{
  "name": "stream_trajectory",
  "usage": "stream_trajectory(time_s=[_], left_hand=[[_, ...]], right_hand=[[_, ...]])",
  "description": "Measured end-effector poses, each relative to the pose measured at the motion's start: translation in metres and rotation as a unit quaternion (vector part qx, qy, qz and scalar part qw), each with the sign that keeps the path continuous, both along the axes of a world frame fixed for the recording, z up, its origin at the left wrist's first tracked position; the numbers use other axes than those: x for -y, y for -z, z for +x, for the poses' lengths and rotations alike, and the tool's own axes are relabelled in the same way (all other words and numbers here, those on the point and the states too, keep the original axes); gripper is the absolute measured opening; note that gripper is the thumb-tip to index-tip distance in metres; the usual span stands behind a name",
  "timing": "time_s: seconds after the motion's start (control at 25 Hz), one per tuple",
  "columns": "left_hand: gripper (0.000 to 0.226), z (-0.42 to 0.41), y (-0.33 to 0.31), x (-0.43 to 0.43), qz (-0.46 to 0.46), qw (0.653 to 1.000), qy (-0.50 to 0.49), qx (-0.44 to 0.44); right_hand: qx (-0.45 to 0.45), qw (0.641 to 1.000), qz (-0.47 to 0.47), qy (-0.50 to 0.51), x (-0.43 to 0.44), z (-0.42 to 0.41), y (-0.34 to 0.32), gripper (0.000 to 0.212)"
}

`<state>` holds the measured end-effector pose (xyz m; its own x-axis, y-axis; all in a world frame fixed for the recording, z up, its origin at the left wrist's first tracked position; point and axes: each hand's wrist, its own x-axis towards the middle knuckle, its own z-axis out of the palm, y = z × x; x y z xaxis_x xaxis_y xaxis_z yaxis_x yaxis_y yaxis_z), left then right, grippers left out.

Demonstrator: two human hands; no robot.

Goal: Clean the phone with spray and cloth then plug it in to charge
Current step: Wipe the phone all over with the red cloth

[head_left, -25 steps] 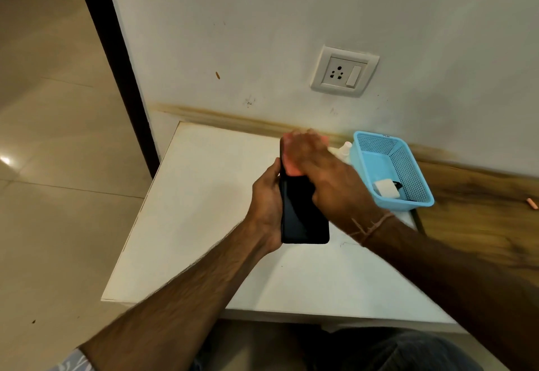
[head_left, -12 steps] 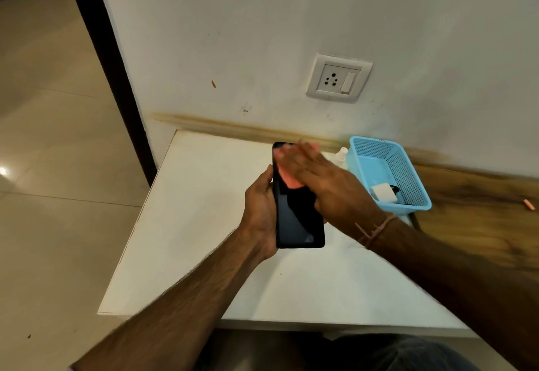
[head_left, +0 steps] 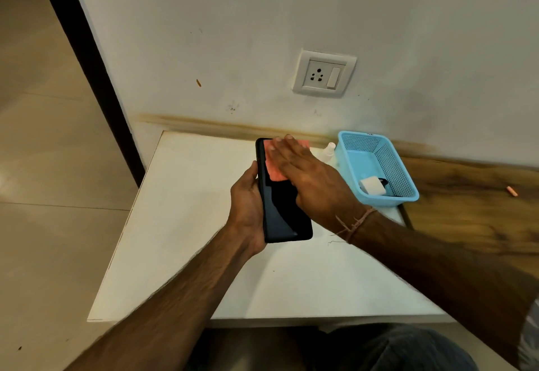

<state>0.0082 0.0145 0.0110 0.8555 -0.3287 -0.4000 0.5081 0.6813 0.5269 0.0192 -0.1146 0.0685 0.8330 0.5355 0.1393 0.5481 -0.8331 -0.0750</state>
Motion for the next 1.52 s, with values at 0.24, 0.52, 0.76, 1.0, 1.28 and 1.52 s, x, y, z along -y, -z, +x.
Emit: stream_trajectory(time_s=[0.24,0.52,0.76,1.0,1.28,1.52], left_hand=[[0.056,0.000,0.002,-0.005,-0.035,0.999,-0.001,0.000],[0.057,0.001,0.004,-0.004,-0.014,1.000,0.000,0.004],[0.056,0.004,0.007,-0.003,-0.019,1.000,-0.010,0.011],[0.051,0.002,0.009,-0.005,-0.052,0.999,-0.017,0.006],[0.056,0.002,0.007,-0.003,-0.020,1.000,0.008,0.012],[0.059,0.001,0.004,0.001,0.001,0.999,0.029,0.018]], right_hand=[[0.057,0.994,-0.044,-0.087,0.000,-0.008,0.008,0.080],[0.034,0.999,-0.002,-0.023,-0.013,-0.008,0.011,0.074],[0.018,1.000,-0.008,0.006,-0.005,0.003,-0.002,0.076],[0.069,0.994,-0.016,-0.086,-0.014,-0.014,0.012,0.066],[0.039,0.999,0.015,-0.014,-0.009,-0.005,0.009,0.078],[0.051,0.999,0.018,-0.001,0.011,0.007,-0.001,0.077]])
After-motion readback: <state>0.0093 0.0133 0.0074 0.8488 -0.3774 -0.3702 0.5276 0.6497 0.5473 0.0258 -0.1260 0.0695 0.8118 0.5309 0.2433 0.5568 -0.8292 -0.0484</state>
